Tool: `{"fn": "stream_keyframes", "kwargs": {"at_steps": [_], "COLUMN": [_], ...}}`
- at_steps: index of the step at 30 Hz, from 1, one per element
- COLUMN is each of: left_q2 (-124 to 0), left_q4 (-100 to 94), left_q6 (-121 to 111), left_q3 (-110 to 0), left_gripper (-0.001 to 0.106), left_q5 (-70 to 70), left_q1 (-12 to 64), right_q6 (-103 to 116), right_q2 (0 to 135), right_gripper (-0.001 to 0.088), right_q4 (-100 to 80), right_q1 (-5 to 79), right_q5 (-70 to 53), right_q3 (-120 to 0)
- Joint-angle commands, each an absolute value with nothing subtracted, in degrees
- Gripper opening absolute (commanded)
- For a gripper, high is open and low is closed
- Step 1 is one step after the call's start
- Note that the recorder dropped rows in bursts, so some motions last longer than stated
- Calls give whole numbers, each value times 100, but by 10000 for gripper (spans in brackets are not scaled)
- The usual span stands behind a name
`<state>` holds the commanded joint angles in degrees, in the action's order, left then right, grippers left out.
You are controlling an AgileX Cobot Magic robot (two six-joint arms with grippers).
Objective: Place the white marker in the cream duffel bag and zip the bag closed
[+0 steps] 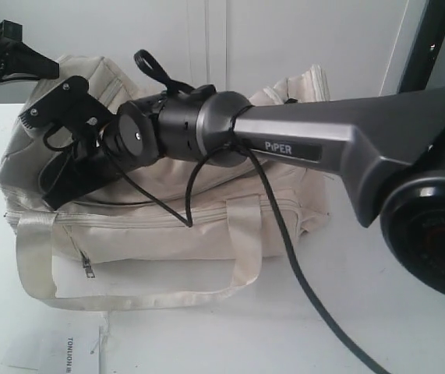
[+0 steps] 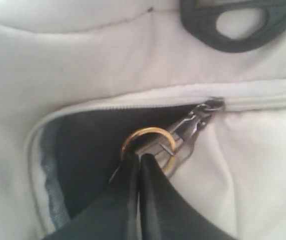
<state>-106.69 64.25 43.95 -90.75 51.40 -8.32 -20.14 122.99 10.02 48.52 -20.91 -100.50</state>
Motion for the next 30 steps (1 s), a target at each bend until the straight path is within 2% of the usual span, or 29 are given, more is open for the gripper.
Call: {"fn": "stream_keyframes", "kwargs": {"at_steps": [11,15,16,20,21,22,23,27,30], "left_q2": [-10669,-10669,-10669,-10669,-10669,-10669,-10669,-10669,-10669], "left_q4": [6425,6425,6425,6425,6425,6425,6425,6425,6425], "left_q6": [4395,4395,4395,4395,4395,4395,4395,4395,4412], "left_q3": [-9075,-9075,-9075,-9075,-9075,-9075,-9075,-9075,-9075], "left_gripper": [0,0,0,0,0,0,0,0,0], "left_q5": [5203,5216,5216,5224,5224,5224,5224,5224,5217], "left_q1": [-832,-832,-832,-832,-832,-832,-832,-832,-832], "right_q6": [-2253,-2115,-2115,-1930,-1585,-967,-370,655,907], "right_q2": [11931,11924,11972,12132,12157,12181,12183,12271,12406], "right_gripper": [0,16,67,512,605,660,669,586,584], "right_q4": [944,1051,1092,1294,1355,1367,1367,705,76], "right_q1": [4852,4852,4852,4863,4863,4863,4863,4863,4942], "right_q5": [-3154,-3143,-3092,-2544,-2373,-2213,-2111,-1950,-2665], "right_q3": [-10050,-10050,-10050,-10050,-10050,-10050,-10050,-10101,-10470]}}
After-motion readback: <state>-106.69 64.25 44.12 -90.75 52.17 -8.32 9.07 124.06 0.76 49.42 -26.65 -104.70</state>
